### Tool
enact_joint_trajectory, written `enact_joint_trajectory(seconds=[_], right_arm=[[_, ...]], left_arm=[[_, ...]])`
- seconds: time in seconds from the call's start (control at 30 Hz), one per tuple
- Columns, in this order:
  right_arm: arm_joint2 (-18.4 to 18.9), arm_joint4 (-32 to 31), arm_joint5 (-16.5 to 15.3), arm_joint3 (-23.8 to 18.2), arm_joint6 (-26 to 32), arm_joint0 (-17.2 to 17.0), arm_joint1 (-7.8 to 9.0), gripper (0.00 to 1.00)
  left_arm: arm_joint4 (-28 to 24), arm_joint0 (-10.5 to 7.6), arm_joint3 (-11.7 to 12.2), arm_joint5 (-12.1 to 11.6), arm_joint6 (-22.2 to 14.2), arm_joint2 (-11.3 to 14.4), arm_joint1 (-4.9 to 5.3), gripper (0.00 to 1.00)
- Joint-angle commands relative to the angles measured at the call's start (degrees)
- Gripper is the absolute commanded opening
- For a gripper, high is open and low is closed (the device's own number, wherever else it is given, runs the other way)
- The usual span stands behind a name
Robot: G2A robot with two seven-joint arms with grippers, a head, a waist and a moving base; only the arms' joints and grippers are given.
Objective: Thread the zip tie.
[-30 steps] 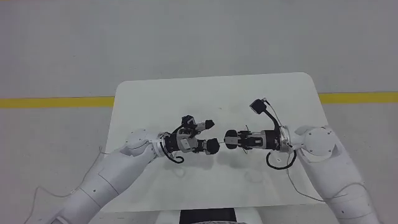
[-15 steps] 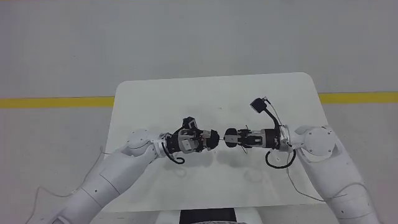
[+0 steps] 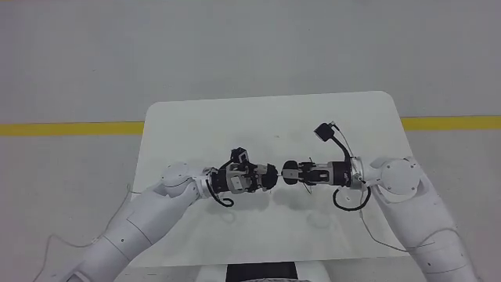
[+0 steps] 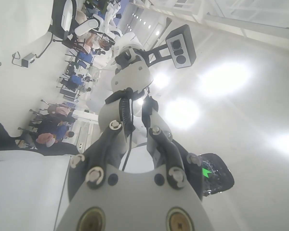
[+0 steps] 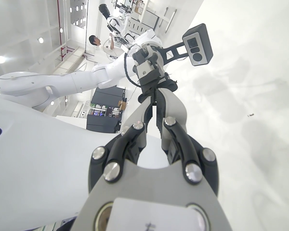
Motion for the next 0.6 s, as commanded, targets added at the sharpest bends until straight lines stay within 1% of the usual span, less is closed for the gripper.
enact_joint_trajectory(seconds=[0.0, 0.33, 0.43, 0.47, 0.53, 0.57], right_arm=[[-0.1, 0.0, 0.0, 0.0, -0.1, 0.1, 0.00, 0.00], [-0.9, -0.9, 0.0, 0.0, -0.4, 0.3, 0.10, 0.00], [-1.1, -1.0, 0.0, 0.0, -0.6, 0.3, 0.14, 0.00], [-1.1, -1.0, 0.0, 0.0, -0.6, 0.3, 0.15, 0.00], [-1.2, -1.1, 0.0, 0.0, -0.7, 0.3, 0.18, 0.00], [-1.2, -1.1, 0.0, 0.0, -0.8, 0.3, 0.20, 0.00]], left_arm=[[0.2, -0.01, 0.0, 0.1, 0.1, 0.1, -0.07, 0.12], [0.2, -0.15, 0.7, 0.1, -0.2, 0.1, -0.41, 0.13], [0.3, -0.13, 0.9, 0.2, -0.3, 0.1, -0.47, 0.10], [0.3, -0.11, 0.9, 0.2, -0.4, 0.1, -0.49, 0.08], [0.3, -0.10, 1.0, 0.3, -0.4, 0.0, -0.53, 0.00], [0.3, -0.08, 1.0, 0.3, -0.4, 0.0, -0.55, 0.00]])
